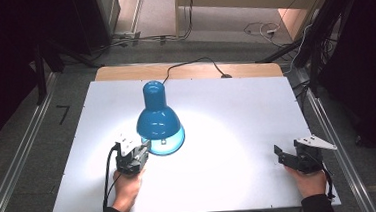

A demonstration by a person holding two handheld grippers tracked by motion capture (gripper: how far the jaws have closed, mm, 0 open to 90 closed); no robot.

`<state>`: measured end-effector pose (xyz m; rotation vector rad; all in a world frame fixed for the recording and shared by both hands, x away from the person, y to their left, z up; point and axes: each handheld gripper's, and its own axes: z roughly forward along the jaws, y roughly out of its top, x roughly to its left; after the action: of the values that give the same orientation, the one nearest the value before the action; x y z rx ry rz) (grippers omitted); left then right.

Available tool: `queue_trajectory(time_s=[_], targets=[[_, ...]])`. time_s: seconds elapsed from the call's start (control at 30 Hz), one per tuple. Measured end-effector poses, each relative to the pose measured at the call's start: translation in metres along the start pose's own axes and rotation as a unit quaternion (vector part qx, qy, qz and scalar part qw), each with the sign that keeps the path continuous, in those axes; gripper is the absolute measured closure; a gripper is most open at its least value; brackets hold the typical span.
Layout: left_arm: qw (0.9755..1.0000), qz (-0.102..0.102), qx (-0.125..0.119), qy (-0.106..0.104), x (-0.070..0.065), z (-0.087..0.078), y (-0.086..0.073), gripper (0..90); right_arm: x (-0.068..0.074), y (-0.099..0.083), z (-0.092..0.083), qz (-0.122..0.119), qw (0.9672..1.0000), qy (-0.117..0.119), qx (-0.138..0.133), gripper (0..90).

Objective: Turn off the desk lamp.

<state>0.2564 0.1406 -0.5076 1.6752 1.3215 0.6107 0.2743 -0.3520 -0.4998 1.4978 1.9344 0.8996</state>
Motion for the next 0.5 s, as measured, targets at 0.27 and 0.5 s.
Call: queue_trajectory(time_s=[0.27, 0.5], targets=[[0.9999, 0.002, -0.002, -0.012, -0.0055, 0.0059, 0.0036, 90.0, 0.0003, -0.0002, 0.0005, -0.002, 1.0000, 0.001, 0.001, 20.3], [0.9999, 0.001, -0.002, -0.016, -0.0092, 0.0107, 0.0051, 90.0, 0.0003, -0.0001, 0.0008, -0.001, 1.0000, 0.001, 0.002, 20.4]])
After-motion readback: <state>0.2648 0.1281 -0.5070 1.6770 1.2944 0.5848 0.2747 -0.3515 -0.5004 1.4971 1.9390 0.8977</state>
